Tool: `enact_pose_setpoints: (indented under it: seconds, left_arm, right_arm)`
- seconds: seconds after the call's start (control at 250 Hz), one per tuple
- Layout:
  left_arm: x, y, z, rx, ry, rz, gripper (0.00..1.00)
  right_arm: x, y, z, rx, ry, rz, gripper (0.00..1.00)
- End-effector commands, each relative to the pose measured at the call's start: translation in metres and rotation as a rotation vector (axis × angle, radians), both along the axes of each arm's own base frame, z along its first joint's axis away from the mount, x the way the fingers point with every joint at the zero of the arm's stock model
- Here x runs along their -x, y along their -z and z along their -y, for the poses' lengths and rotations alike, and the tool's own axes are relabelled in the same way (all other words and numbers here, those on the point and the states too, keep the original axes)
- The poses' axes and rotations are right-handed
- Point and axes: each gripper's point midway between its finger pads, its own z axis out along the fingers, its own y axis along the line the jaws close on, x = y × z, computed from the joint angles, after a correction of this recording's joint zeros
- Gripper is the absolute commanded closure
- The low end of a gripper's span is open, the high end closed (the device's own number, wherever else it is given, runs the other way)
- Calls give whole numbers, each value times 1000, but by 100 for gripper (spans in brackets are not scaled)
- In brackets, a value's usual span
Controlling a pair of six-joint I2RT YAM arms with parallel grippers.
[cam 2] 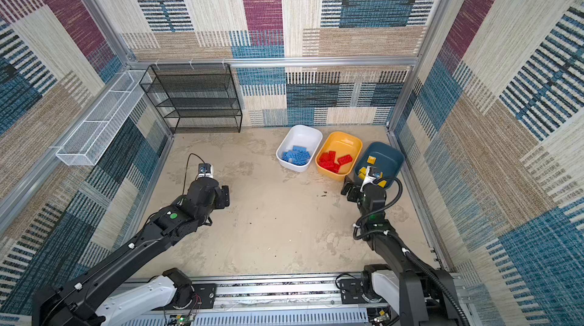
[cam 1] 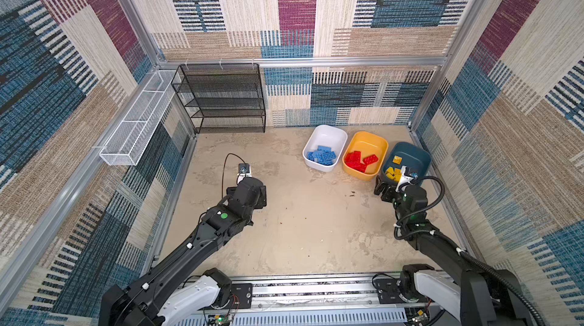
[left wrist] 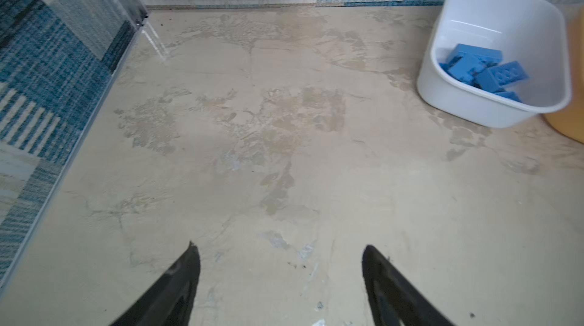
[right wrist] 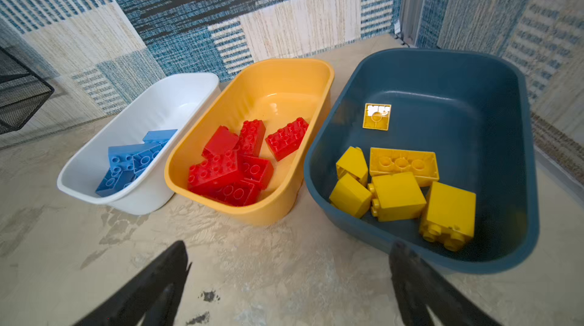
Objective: Sort the legos into containers by color
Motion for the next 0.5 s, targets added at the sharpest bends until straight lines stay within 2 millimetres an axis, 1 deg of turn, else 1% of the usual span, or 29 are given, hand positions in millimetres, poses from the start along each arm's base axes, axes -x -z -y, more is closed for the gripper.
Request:
enact_pose_setpoints:
  seconds: [0.0, 0.064, 0.104, 0.132, 0.184, 0.208, 0.276, 0.336, 0.36, 0.412, 0.492]
  left_arm:
    - [-18, 15, -28, -62, -70, 12, 18]
    - [-29, 36, -48, -47, -142, -8, 18]
    - [-37, 46, -55, -51, -169, -10, 19]
    - [-44, 49, -59, -64, -181, -2, 18]
    - [-54, 54, -65, -54, -202, -54, 19]
    - [-60, 54, -66, -68, -210, -65, 19]
    - [-79, 52, -60, -121, -160, -52, 19]
    - [-89, 50, -59, -163, -129, -28, 19]
    - [-92, 49, -60, -179, -119, -17, 19]
    - [-94, 53, -60, -198, -97, -6, 19]
    - [-90, 72, -64, -178, -67, -31, 19]
  right_arm:
    - [-2, -57, -2, 96, -21, 290, 0]
    - [-5, -53, 1, 143, -10, 287, 0]
    - [-6, -51, 3, 164, -4, 295, 0]
    - [-6, -51, 3, 173, -1, 309, 0]
    - [-5, -51, 3, 176, 2, 331, 0]
    - [-6, -49, 3, 177, 2, 334, 0]
    - [-10, -42, 3, 187, -2, 328, 0]
    - [-12, -41, 7, 203, 21, 326, 0]
    - [-10, -44, 10, 207, 38, 341, 0]
    - [-3, -49, 17, 207, 83, 386, 0]
    - [-1, -36, 25, 181, 107, 366, 0]
